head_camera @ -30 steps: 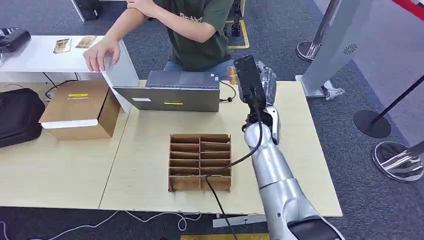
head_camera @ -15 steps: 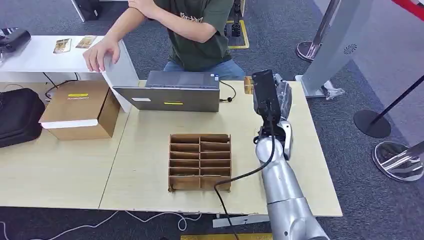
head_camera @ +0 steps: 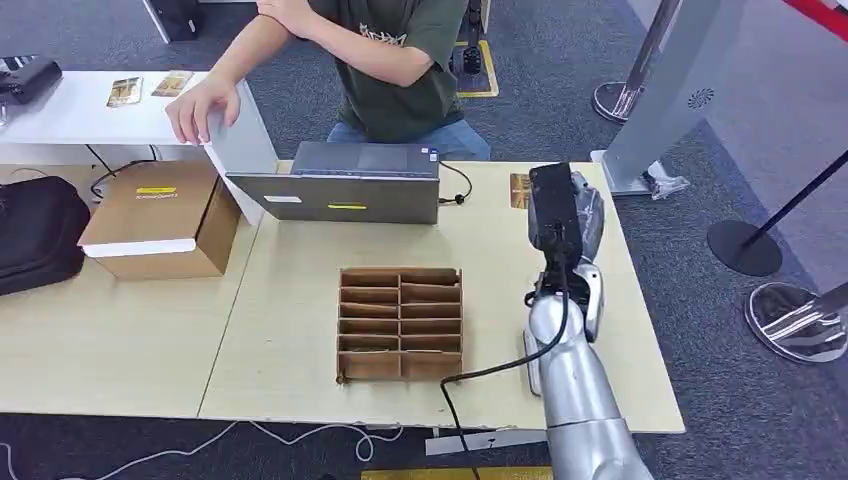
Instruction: Pass the card to the sensor for recognition and then transmit it.
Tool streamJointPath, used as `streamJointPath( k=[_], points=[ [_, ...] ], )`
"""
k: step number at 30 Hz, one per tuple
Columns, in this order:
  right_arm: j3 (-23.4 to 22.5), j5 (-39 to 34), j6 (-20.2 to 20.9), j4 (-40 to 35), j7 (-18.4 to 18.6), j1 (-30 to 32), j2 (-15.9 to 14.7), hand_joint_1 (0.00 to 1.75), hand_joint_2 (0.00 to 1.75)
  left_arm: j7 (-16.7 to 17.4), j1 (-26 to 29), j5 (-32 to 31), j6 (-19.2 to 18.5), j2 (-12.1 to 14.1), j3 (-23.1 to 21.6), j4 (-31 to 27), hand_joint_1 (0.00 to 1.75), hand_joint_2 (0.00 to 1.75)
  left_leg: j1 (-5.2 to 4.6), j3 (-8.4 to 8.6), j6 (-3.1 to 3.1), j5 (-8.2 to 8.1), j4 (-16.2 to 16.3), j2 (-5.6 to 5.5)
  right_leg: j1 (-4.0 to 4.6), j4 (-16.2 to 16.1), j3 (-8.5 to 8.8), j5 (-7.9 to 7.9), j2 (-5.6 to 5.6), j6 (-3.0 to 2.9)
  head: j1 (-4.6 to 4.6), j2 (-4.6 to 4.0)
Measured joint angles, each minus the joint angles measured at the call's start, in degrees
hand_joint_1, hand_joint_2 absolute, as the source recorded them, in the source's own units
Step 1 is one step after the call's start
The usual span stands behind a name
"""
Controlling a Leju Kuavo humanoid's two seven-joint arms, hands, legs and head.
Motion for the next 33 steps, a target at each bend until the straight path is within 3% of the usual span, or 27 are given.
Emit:
streamJointPath(
  k=[10,33],
  points=[
    [-0.9,0.2,-0.5,-0.3,0.2,1.6,-0.5,1.75,1.75,0.1,0.1,0.4,0.2,0.0,0.0,0.0,0.0,1.75,0.0,0.0,0.0,0.0,0.0,0.0,0.0,0.0,0.0,-0.01,0.0,0.01,0.0,0.02],
    [-2.3,1.2,-0.6,-8.5,0.6,10.8,-1.4,1.75,1.75,-1.4,0.7,0.7,2.4,-0.2,0.0,0.0,0.0,1.75,0.0,-0.01,0.03,-0.03,0.0,0.01,0.0,0.0,0.0,-0.03,-0.01,0.01,0.0,0.02]
  ],
)
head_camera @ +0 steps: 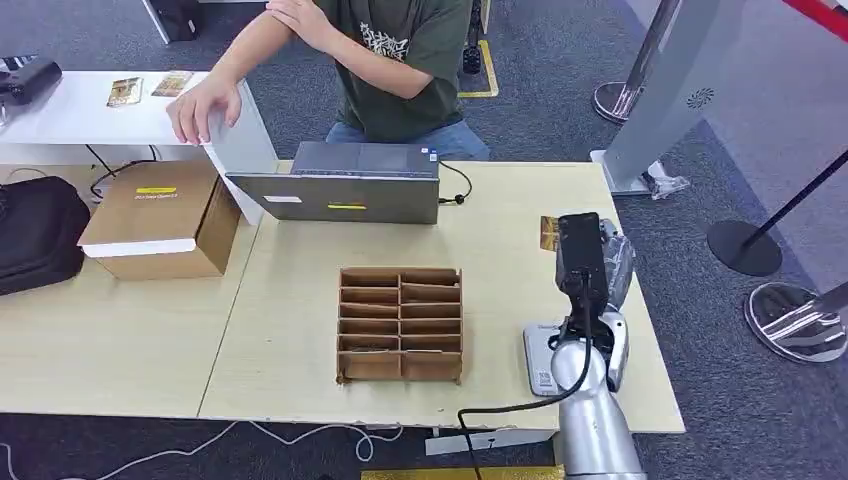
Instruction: Pass the card to the sensor for recognition and then transmit it.
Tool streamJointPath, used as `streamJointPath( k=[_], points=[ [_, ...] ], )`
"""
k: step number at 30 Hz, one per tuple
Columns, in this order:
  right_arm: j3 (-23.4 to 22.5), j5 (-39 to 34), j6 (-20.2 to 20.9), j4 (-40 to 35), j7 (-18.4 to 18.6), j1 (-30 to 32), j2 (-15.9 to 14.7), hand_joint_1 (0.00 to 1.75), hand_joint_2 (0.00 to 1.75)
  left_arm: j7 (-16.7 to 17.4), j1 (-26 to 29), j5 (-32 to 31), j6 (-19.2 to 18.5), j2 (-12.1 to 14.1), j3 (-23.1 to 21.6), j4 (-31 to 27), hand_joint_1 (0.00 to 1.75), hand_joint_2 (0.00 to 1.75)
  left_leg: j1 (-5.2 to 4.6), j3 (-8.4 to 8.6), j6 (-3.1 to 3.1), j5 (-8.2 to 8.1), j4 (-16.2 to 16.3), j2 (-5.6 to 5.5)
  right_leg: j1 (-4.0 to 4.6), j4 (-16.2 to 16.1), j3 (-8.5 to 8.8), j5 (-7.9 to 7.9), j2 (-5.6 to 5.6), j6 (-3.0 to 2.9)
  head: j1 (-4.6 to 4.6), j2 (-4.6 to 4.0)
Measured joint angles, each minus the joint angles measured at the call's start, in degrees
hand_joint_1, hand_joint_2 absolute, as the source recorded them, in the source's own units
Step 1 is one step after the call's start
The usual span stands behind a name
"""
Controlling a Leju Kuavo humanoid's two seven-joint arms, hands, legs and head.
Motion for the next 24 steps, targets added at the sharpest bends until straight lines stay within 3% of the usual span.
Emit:
streamJointPath(
  k=[24],
  points=[
    [-0.1,3.8,-0.6,-9.8,2.8,10.2,-0.2,1.75,1.75,-0.6,0.2,-0.7,0.5,-0.1,0.1,0.0,0.0,1.75,0.0,-0.01,0.03,-0.03,0.0,0.0,0.0,0.0,0.0,-0.04,-0.01,-0.03,0.0,0.0]
  ],
)
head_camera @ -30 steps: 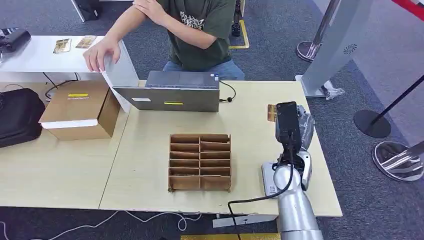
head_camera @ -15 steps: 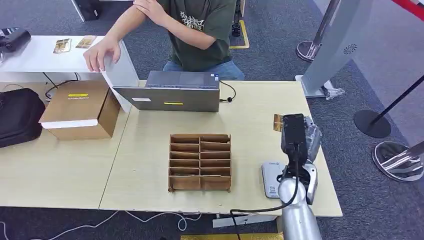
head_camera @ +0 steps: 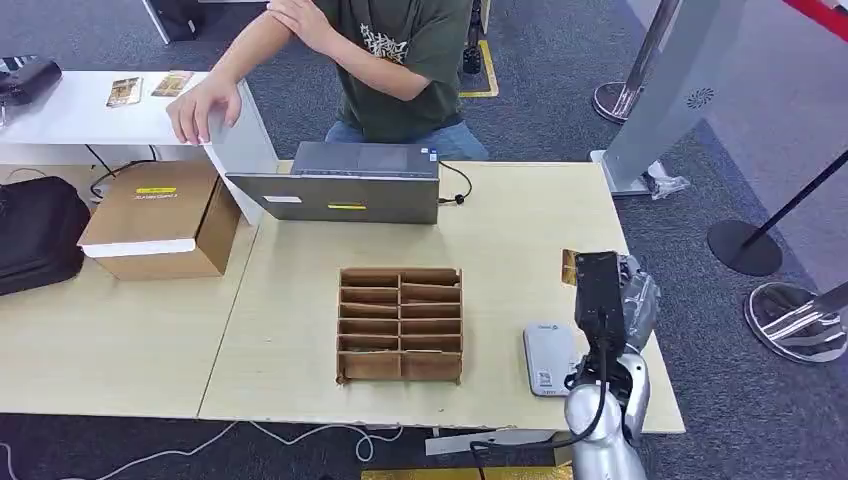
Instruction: Pass the card to the sensor for recognition and then transmit it.
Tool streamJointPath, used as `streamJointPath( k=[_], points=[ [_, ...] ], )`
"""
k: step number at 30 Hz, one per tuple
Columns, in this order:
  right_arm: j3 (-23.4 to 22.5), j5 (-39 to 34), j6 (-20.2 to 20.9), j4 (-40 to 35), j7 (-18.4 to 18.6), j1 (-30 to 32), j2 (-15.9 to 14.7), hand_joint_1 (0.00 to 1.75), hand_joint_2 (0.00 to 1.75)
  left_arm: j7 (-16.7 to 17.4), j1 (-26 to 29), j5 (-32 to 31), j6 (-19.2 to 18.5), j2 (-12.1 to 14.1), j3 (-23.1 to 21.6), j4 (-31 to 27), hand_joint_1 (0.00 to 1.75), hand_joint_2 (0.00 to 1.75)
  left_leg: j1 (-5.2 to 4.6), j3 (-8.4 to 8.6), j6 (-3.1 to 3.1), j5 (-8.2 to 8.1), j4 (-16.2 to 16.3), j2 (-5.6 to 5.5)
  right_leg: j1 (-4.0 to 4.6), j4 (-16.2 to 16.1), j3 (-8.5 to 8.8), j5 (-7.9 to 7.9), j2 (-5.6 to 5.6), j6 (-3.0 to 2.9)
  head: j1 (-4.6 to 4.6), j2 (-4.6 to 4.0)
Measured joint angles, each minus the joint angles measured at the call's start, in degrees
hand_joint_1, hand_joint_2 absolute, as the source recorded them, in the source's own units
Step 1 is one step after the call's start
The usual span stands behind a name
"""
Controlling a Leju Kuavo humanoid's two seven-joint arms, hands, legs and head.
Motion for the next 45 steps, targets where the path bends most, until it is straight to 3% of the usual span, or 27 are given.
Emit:
streamJointPath(
  k=[27,45],
  points=[
    [-0.5,1.2,2.3,-2.0,2.8,8.2,0.0,1.75,1.75,0.0,0.0,0.5,-0.6,0.2,0.7,0.0,0.0,1.75,0.0,-0.02,0.02,-0.08,0.0,0.01,0.0,0.0,0.01,-0.07,0.0,0.04,0.0,-0.02],
    [-0.5,1.2,4.3,0.0,4.2,8.5,0.0,1.75,1.75,0.5,0.2,0.8,-0.7,0.5,1.9,0.0,0.0,1.75,0.0,-0.03,0.04,-0.1,0.0,0.0,0.0,0.0,0.01,-0.09,-0.01,0.03,0.0,0.0]
  ],
)
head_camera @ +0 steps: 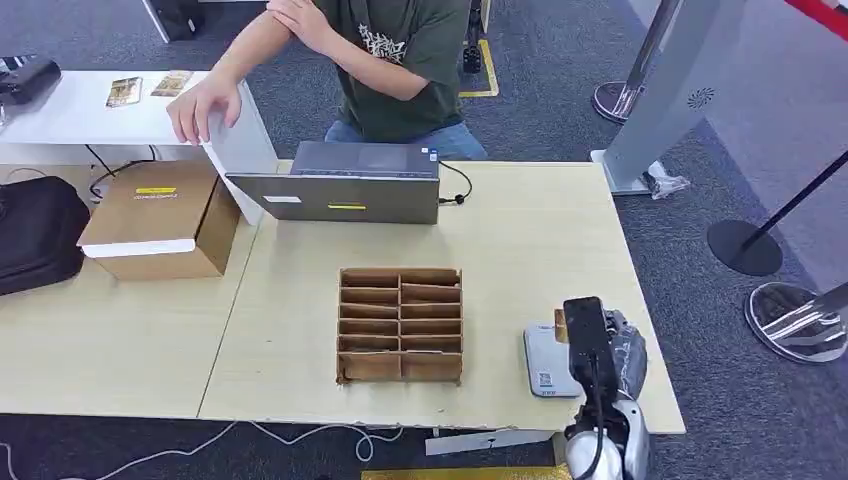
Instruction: Pass the card to the sensor for recognition and then transmit it.
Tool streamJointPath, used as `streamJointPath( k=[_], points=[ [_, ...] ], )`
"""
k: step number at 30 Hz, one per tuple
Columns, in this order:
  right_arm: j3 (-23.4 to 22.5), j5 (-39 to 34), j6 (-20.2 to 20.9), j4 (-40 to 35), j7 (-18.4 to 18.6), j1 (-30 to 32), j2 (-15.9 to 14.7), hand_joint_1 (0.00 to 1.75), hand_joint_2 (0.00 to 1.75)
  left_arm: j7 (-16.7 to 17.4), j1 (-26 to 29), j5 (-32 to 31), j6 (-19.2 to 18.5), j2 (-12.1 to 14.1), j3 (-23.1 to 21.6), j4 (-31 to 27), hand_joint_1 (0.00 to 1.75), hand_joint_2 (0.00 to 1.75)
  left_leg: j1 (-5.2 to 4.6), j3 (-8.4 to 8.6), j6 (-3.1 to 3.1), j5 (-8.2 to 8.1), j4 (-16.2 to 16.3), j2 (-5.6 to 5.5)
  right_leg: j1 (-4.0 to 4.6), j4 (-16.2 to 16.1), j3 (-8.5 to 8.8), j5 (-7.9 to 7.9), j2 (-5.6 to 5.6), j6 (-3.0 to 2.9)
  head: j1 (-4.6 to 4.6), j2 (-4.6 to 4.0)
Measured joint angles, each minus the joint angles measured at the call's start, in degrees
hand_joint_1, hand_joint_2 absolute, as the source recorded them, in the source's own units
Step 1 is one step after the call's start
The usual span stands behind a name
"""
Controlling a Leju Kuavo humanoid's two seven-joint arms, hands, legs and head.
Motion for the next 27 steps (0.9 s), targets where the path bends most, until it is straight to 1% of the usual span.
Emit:
streamJointPath(
  k=[8,18,27],
  points=[
    [0.0,0.3,1.8,3.0,2.1,-1.0,0.0,1.75,1.75,0.1,0.0,0.0,0.0,0.1,0.5,0.0,0.0,1.75,0.0,0.01,0.0,0.0,0.0,0.01,0.0,0.0,0.0,-0.01,0.0,0.01,0.0,-0.02],
    [-0.5,0.4,1.8,5.9,2.4,-2.0,-0.1,1.75,1.75,0.2,0.0,-0.3,0.1,0.2,0.5,0.0,0.0,1.75,0.0,0.0,0.0,0.0,0.0,0.01,0.0,0.0,0.0,-0.02,0.0,0.02,0.0,-0.02],
    [-0.7,1.1,2.1,7.3,3.3,-3.2,-0.1,1.75,1.75,0.2,0.0,-0.2,0.1,0.2,1.4,0.0,0.0,1.75,0.0,0.0,0.0,0.0,0.0,0.01,0.0,0.0,0.0,-0.02,0.0,0.02,0.0,0.0]
  ],
)
